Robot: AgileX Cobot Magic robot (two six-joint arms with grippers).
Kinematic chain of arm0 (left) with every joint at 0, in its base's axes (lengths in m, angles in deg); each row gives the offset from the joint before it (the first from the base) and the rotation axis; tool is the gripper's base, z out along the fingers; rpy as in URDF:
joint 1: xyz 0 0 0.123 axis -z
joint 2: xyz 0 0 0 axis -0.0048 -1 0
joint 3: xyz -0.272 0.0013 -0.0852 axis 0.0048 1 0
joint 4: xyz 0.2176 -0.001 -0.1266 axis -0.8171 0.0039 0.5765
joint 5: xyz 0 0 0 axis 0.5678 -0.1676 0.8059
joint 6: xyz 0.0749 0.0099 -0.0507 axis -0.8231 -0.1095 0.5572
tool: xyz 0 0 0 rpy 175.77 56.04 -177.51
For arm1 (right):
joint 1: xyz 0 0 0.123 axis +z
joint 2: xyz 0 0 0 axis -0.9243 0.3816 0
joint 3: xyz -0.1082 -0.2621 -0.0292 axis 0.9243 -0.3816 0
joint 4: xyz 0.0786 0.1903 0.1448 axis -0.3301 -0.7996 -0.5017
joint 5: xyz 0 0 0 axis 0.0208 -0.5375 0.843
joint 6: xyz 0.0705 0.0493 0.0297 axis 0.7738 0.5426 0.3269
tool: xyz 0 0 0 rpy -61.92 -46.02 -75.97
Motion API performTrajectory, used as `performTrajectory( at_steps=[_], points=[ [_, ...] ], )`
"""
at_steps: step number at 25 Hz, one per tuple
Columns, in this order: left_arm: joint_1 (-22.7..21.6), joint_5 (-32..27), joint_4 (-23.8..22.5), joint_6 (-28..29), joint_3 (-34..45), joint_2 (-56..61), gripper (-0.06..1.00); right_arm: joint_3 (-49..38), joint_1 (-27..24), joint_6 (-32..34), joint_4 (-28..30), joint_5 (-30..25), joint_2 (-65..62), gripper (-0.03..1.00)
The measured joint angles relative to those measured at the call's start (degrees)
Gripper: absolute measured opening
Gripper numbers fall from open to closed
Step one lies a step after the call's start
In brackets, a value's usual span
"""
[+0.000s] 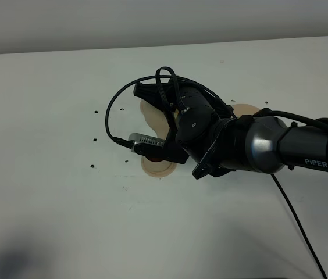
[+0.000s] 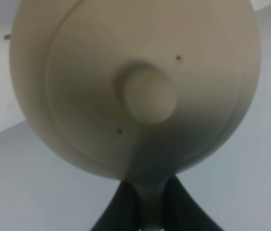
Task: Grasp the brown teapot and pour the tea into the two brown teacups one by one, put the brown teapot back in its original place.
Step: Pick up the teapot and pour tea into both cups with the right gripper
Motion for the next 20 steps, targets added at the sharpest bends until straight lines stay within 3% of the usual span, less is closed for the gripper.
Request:
performTrajectory(
  at_steps=[20],
  points=[
    [0.0, 0.0, 0.0, 0.0, 0.0, 0.0, 0.43, 0.7, 0.0, -3.9, 0.0, 0.1, 0.0, 0.10]
  ],
)
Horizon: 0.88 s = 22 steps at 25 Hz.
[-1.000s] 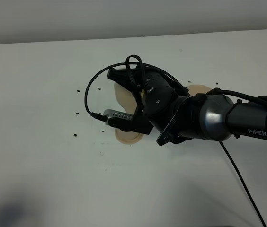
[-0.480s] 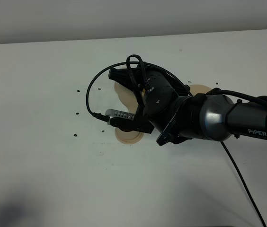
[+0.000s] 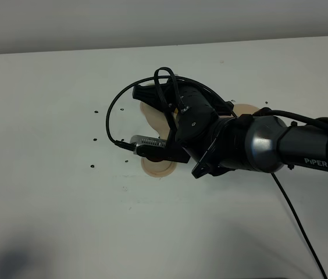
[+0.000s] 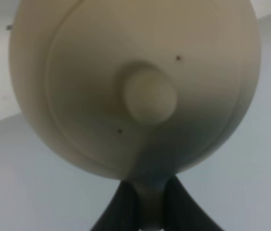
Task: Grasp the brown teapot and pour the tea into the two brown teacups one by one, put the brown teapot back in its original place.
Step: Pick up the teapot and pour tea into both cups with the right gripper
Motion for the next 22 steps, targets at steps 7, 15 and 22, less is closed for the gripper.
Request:
performTrajectory(
  at_steps=[7, 15, 22],
  points=[
    [0.0, 0.0, 0.0, 0.1, 0.0, 0.0, 0.43, 1.3, 0.0, 0.2, 0.0, 1.9, 0.0, 0.10],
    [0.0, 0.0, 0.0, 0.1, 0.0, 0.0, 0.43, 1.4, 0.0, 0.3, 0.0, 3.4, 0.0, 0.10],
    [0.0, 0.0, 0.0, 0.1, 0.0, 0.0, 0.43, 1.4, 0.0, 0.2, 0.0, 3.4, 0.0, 0.10]
  ],
)
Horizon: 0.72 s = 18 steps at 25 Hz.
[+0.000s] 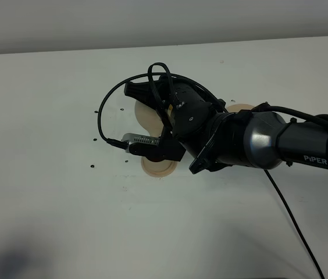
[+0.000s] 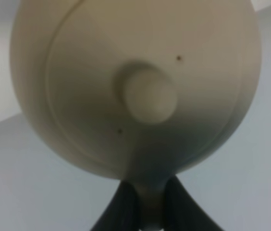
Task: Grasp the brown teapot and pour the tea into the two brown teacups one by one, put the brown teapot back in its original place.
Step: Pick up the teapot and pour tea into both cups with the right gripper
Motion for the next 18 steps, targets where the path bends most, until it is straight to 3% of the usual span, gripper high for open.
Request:
performTrajectory(
  at_steps=[18],
  points=[
    [0.0, 0.0, 0.0, 0.0, 0.0, 0.0, 0.43, 0.2, 1.6, -0.2, 0.0, -4.8, 0.0, 0.10]
  ],
)
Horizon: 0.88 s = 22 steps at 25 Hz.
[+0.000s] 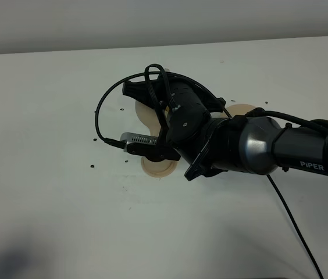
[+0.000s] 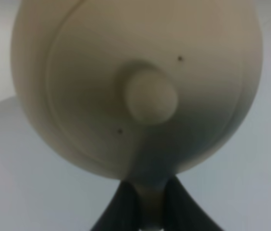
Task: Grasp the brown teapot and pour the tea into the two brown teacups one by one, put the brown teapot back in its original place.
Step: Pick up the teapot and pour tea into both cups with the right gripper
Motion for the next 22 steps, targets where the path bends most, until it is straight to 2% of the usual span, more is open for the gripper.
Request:
performTrajectory(
  at_steps=[22],
  points=[
    [0.0, 0.0, 0.0, 0.0, 0.0, 0.0, 0.43, 0.0, 1.2, 2.6, 0.1, -3.0, 2.0, 0.10]
  ],
)
